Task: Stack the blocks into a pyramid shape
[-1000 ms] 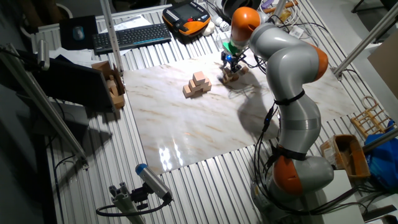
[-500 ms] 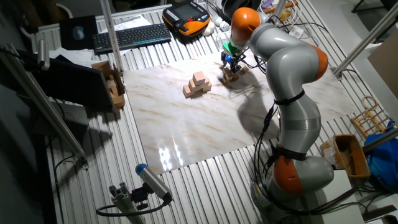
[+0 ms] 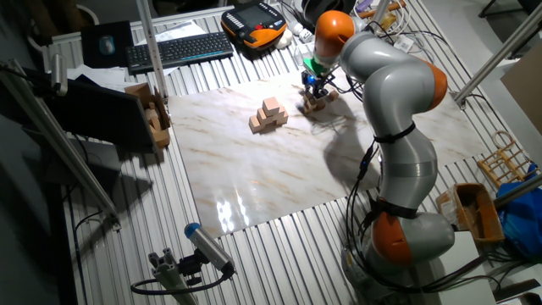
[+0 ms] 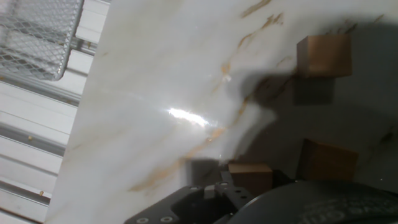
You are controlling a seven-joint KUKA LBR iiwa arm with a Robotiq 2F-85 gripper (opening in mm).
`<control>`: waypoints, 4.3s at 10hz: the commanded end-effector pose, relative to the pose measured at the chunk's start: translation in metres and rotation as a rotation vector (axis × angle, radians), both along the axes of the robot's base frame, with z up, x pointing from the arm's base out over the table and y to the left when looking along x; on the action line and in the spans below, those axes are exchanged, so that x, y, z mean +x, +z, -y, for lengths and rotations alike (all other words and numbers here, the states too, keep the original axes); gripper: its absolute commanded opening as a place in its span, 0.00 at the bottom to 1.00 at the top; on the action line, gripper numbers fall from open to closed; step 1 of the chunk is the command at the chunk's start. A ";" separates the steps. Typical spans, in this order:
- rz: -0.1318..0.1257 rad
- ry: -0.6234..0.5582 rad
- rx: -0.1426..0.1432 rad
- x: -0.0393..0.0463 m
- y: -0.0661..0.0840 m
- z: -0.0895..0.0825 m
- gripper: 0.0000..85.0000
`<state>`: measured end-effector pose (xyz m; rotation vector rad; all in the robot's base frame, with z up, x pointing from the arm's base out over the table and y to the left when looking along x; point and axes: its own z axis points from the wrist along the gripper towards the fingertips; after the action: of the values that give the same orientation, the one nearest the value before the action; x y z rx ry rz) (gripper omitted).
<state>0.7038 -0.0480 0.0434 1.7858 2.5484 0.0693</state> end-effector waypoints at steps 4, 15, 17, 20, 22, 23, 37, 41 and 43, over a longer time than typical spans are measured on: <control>0.011 -0.011 -0.016 -0.0008 0.012 0.002 0.00; -0.093 -0.095 0.019 -0.0255 0.071 0.017 0.00; -0.101 -0.167 -0.003 -0.0300 0.073 0.020 0.00; -0.079 -0.198 -0.030 -0.0348 0.075 0.023 0.00; -0.064 -0.216 -0.019 -0.0383 0.071 0.024 0.00; -0.063 -0.220 -0.019 -0.0391 0.071 0.024 0.00; -0.051 -0.281 0.026 -0.0490 0.040 0.026 0.00; -0.050 -0.288 0.033 -0.0486 0.036 0.023 0.00; -0.049 -0.288 0.033 -0.0484 0.035 0.023 0.00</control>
<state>0.6553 -0.0708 0.0784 2.1710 2.3024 0.0617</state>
